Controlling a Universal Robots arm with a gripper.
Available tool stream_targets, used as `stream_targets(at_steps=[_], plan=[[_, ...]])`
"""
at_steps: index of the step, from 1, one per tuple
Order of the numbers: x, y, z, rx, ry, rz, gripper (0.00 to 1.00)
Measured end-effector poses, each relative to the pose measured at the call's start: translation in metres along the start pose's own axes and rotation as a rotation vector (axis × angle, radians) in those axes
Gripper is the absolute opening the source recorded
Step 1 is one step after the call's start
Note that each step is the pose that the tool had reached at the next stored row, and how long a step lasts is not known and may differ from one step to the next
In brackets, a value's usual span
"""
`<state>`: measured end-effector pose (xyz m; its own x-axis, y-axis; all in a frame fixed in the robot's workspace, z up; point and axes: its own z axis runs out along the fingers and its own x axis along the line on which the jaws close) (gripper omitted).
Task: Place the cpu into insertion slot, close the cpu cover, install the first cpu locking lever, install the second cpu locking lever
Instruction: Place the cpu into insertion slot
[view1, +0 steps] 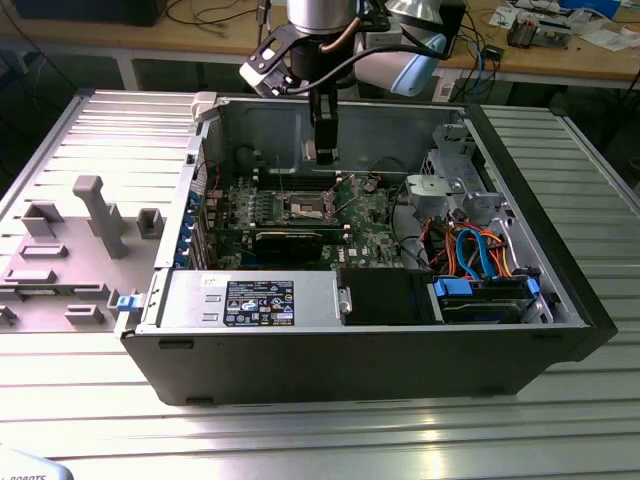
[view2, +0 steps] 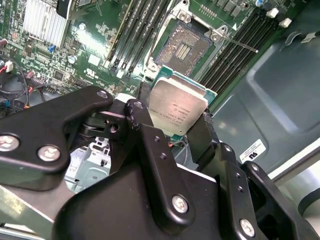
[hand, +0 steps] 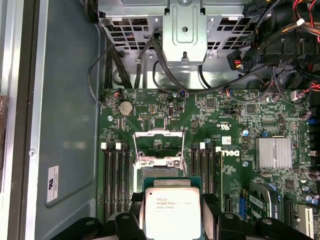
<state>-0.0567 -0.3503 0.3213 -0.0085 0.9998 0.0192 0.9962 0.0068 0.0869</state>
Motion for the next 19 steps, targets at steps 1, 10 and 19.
stream_targets(at_steps=[1, 10, 19], plan=[[0.0000, -0.0001, 0.0000, -0.0002, -0.0001, 0.000, 0.54], [-0.0001, -0.0080, 0.0098, -0.0045, -0.0002, 0.000, 0.54], [-0.0005, -0.0118, 0.0294, -0.0045, 0.0002, -0.004, 0.54]])
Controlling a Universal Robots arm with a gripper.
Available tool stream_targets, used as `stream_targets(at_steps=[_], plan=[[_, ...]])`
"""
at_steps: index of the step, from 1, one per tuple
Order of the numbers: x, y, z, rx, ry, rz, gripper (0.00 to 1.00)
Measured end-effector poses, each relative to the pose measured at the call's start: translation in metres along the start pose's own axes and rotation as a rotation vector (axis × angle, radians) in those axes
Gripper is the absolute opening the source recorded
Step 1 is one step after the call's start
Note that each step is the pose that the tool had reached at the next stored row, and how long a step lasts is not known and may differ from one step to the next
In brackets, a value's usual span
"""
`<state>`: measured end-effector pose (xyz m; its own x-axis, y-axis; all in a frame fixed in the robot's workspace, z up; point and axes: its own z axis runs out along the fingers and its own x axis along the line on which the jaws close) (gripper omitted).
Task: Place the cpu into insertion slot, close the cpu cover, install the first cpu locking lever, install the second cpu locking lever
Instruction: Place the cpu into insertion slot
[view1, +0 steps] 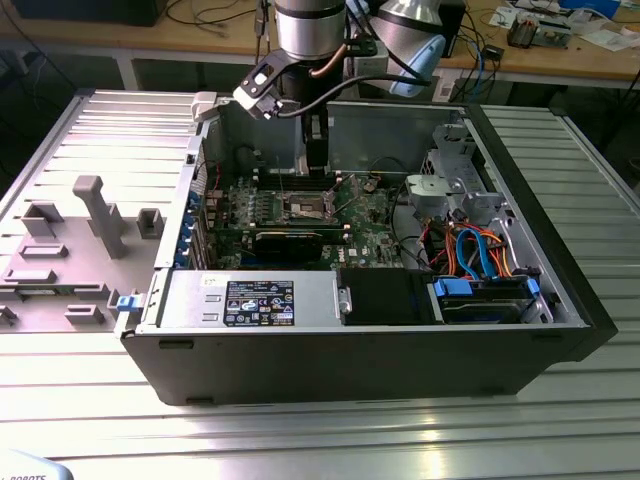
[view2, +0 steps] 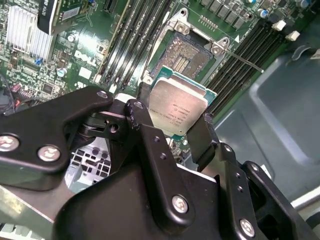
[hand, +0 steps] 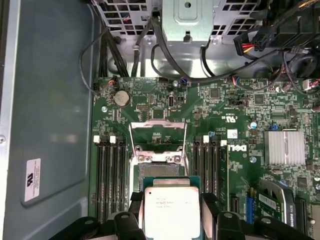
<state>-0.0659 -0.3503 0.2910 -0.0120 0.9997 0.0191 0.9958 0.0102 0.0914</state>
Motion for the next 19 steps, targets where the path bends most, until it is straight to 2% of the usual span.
stream_targets(at_steps=[2, 13, 14, 15, 16, 19], plan=[[-0.0001, -0.0003, 0.0027, 0.0001, -0.0001, 0.000, 0.54], [-0.0001, -0.0003, 0.0031, 0.0001, -0.0001, 0.000, 0.54], [-0.0001, -0.0007, 0.0066, -0.0007, -0.0005, 0.000, 0.54], [0.0009, -0.0060, 0.0230, -0.0064, 0.0001, -0.008, 0.54], [0.0090, -0.0092, 0.0360, -0.0193, -0.0005, -0.006, 0.54], [0.0090, -0.0099, 0.0421, -0.0194, -0.0009, -0.002, 0.54]])
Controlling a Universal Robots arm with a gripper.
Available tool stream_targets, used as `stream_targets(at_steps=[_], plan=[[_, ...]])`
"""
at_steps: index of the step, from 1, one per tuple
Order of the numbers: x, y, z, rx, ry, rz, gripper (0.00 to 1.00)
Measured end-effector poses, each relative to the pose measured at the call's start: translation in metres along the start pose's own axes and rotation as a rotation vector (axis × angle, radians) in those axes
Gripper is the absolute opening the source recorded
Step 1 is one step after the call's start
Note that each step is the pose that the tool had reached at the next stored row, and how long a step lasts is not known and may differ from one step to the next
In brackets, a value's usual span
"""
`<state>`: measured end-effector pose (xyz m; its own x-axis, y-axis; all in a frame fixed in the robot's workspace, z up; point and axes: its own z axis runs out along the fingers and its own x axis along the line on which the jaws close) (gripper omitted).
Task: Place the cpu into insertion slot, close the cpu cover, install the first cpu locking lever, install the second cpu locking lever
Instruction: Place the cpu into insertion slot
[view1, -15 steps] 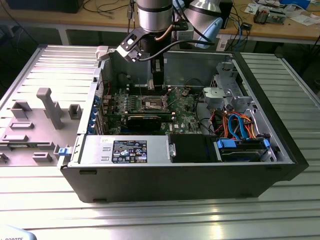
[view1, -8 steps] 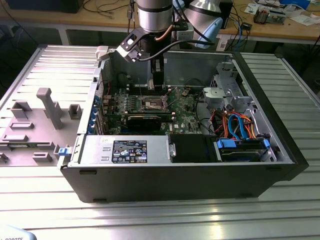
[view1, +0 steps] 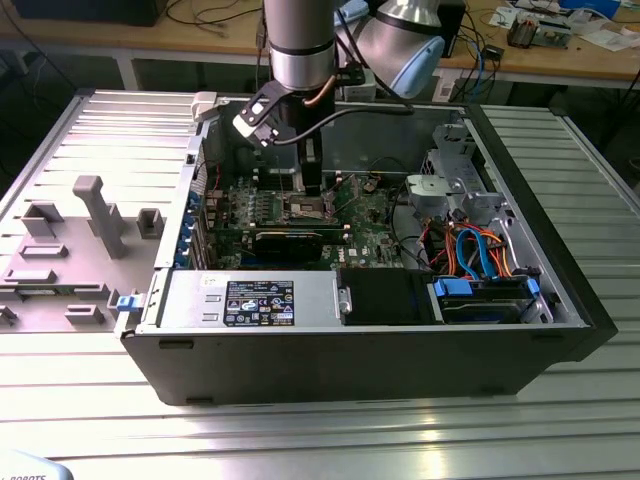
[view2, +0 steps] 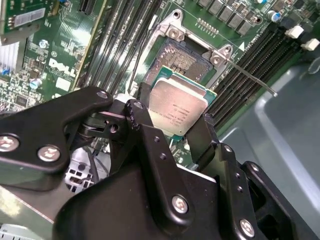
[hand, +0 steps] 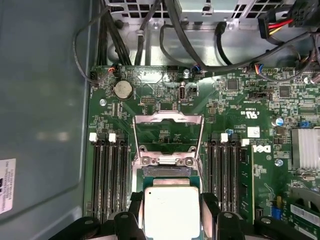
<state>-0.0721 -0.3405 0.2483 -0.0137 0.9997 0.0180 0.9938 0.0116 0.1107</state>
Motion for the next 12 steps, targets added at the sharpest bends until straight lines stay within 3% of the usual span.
stream_targets(at_steps=[8, 12], plan=[[-0.0003, -0.0019, 0.0153, 0.0000, -0.0005, 0.003, 0.54], [-0.0003, -0.0021, 0.0168, 0.0001, -0.0005, 0.003, 0.54]])
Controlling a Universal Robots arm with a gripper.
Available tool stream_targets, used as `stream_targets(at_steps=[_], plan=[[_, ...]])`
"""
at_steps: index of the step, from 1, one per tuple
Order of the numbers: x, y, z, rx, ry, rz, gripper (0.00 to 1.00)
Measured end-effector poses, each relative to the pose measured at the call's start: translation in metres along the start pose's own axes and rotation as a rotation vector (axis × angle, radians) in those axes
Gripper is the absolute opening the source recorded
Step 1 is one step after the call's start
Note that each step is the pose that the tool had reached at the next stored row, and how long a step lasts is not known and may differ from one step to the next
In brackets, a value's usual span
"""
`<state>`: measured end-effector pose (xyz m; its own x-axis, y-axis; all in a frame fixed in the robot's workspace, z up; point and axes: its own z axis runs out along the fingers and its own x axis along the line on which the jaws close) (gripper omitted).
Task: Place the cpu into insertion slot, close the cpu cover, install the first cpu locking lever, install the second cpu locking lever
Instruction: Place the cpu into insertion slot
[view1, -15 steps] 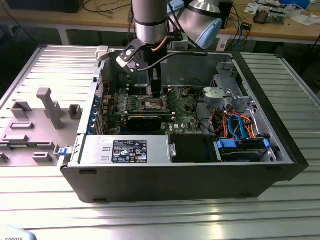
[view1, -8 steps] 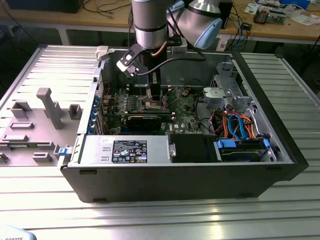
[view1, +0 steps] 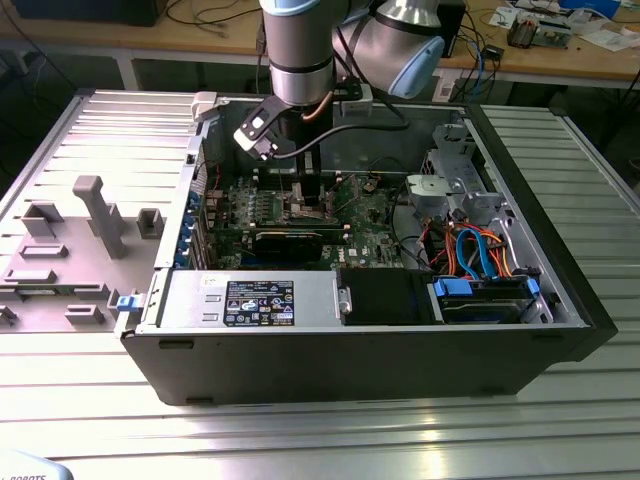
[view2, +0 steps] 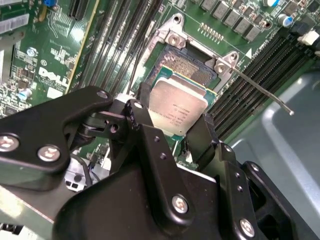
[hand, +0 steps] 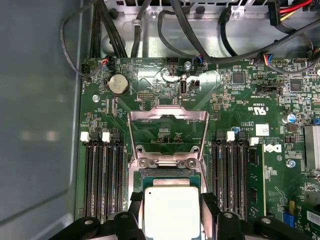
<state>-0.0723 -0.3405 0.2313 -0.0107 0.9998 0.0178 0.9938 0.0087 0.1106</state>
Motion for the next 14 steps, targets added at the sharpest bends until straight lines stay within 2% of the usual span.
stream_targets(at_steps=[5, 14], plan=[[0.0000, 0.0000, 0.0004, -0.0001, 0.0002, 0.000, 0.54], [-0.0001, -0.0005, 0.0048, -0.0001, 0.0001, 0.000, 0.54]])
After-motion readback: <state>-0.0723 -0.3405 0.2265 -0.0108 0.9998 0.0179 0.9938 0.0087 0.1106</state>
